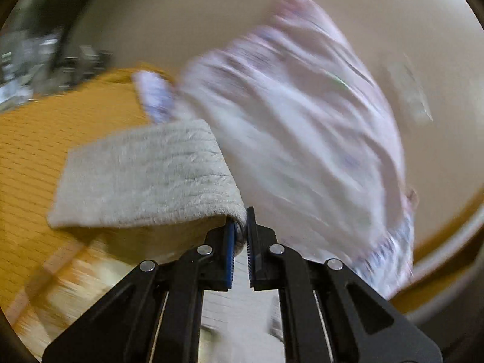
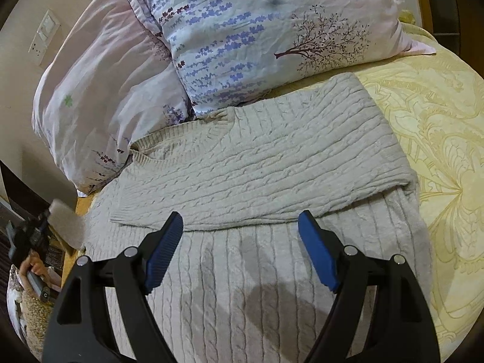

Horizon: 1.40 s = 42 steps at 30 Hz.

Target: Fold small clothes

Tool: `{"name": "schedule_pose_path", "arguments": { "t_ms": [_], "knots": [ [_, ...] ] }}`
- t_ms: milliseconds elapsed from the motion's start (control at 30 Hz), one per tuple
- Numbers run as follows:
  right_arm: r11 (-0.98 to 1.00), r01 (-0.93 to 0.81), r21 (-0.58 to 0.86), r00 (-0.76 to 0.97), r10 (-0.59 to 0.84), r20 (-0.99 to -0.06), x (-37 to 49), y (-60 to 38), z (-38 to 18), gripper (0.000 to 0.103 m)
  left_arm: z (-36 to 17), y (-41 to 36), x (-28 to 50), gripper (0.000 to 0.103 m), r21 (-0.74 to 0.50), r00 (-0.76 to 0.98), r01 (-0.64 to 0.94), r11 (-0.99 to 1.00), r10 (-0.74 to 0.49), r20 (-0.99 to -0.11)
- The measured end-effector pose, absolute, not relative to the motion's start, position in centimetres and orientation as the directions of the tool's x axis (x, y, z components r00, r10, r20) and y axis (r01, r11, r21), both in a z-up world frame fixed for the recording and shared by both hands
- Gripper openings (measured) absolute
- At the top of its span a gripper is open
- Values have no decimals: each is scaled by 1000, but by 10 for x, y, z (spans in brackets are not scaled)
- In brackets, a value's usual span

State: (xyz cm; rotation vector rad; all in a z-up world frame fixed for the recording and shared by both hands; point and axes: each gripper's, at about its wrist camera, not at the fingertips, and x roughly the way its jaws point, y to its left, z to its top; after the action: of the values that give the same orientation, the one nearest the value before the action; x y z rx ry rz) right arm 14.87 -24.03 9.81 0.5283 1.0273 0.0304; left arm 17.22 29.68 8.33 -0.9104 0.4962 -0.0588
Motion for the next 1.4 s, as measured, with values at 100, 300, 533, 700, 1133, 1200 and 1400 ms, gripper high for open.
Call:
{"name": "schedule_pose_path", "arguments": {
  "t_ms": [100,300,533,700,1133,1200,1400],
  "knots": [
    [879,212,427,534,262,-804,147,-242,100,79,97,239,185,6,-759,855,-18,651,-384,-350],
    [888,210,410,535,246,-808,144,-245,99,79,80,102,204,6,-683,687,196,704,-595,-417],
    [914,171,369,512,237,-825,150,-236,101,79,22,24,209,7,-627,506,219,748,-636,-582],
    [942,94,323,517,231,-824,163,-216,113,79,28,45,198,50,-631,498,226,742,-644,-580],
    [858,-502,106,497,387,-776,212,-36,122,46,20,176,186,39,-592,636,-62,803,-425,-643],
    [841,-535,82,474,379,-795,218,-14,110,46,10,178,184,34,-578,624,-85,812,-409,-666],
    [812,-581,-50,465,281,-840,225,23,74,46,8,182,183,28,-557,616,-95,825,-390,-684]
  ]
}}
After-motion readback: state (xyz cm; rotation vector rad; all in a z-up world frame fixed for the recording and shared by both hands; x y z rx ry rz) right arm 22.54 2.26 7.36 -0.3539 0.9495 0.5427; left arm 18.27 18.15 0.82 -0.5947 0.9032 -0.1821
